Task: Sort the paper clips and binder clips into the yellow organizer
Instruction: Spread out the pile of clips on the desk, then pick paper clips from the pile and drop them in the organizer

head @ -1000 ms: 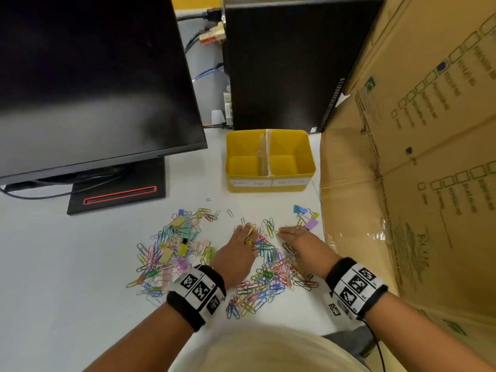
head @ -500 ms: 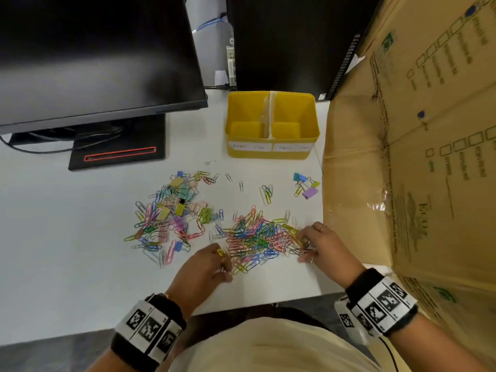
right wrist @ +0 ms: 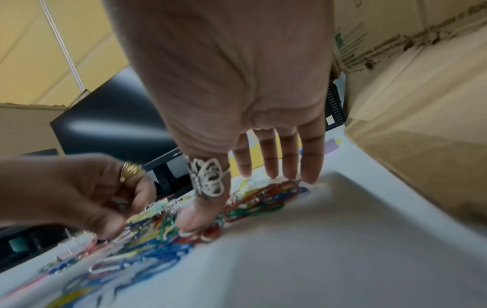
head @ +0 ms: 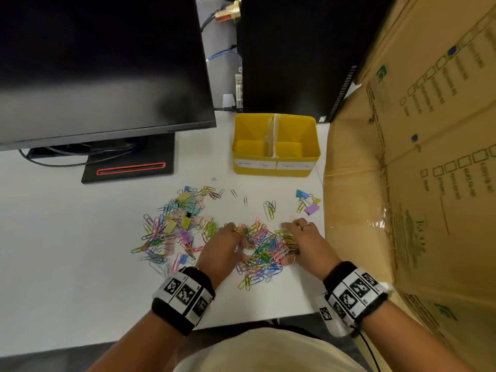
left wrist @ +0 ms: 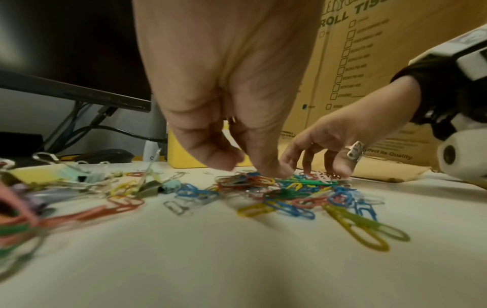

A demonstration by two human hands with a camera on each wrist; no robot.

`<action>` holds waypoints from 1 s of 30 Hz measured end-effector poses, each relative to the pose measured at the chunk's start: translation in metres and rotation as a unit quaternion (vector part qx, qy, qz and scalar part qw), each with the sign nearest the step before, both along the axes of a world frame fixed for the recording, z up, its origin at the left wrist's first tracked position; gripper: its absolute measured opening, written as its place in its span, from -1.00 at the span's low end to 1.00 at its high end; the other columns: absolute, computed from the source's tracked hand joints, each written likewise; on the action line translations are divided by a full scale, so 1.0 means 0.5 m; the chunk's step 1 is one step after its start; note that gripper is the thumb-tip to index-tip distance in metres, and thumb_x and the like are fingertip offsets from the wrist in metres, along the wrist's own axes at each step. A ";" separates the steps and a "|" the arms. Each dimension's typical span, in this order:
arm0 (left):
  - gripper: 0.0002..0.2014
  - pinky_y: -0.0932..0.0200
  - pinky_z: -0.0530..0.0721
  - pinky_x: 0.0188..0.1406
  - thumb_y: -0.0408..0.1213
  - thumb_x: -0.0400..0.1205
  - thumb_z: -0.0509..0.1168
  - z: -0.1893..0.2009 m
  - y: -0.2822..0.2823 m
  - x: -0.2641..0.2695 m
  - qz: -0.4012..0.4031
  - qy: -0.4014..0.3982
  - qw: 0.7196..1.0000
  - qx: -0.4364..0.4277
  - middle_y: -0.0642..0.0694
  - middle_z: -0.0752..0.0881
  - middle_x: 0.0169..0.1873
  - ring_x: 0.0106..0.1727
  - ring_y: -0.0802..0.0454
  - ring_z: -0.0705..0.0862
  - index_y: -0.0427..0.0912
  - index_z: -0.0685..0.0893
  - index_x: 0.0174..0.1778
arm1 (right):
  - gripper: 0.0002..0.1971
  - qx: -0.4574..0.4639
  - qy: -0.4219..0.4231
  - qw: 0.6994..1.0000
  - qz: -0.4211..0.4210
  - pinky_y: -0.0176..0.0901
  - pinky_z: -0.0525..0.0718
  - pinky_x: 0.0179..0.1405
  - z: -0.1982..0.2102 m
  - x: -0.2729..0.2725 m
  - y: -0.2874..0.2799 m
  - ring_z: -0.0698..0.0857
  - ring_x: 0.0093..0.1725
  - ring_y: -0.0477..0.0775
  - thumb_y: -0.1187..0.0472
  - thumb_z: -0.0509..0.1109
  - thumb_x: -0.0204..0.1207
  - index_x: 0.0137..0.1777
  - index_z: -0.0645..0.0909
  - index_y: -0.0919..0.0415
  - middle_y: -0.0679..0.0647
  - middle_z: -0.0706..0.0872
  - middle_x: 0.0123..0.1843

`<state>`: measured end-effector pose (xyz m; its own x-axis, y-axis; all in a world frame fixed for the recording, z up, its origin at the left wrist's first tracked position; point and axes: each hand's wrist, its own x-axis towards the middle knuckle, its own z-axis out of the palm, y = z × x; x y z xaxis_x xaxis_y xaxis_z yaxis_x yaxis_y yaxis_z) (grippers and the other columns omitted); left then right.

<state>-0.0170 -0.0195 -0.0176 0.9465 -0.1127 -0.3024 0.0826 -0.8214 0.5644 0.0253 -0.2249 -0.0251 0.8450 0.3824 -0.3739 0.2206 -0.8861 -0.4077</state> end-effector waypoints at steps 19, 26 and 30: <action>-0.93 0.64 0.47 -0.43 -0.51 0.48 0.39 0.070 -0.002 0.156 0.037 -0.020 0.994 -0.101 -0.17 0.74 -0.25 -0.36 0.17 0.60 -0.34 0.76 -0.16 | -0.46 0.270 0.039 0.936 -0.222 -0.50 0.65 -0.15 0.008 0.049 -0.063 0.72 -0.20 -0.07 0.77 0.25 0.25 -0.31 0.77 0.07 0.20 0.80 -0.19; -0.93 0.31 0.73 -0.26 -0.46 0.51 0.39 0.196 -0.069 0.346 0.079 -0.093 0.960 -0.250 -0.08 0.69 -0.26 -0.36 0.17 0.64 -0.34 0.72 -0.11 | -0.75 0.445 0.076 0.848 -0.276 -0.32 0.73 -0.37 0.148 0.185 -0.047 0.70 -0.44 -0.16 0.59 0.38 0.38 -0.18 0.73 0.24 0.05 0.76 -0.36; -0.86 0.37 0.64 -0.40 -0.40 0.53 0.39 0.182 -0.116 0.462 0.091 -0.092 0.976 -0.176 -0.16 0.69 -0.26 -0.45 0.16 0.61 -0.36 0.72 -0.04 | -0.86 0.419 -0.070 0.847 -0.318 -0.30 0.68 -0.36 0.157 0.321 -0.017 0.62 -0.51 -0.23 0.54 0.43 0.36 -0.11 0.71 0.40 0.13 0.67 -0.37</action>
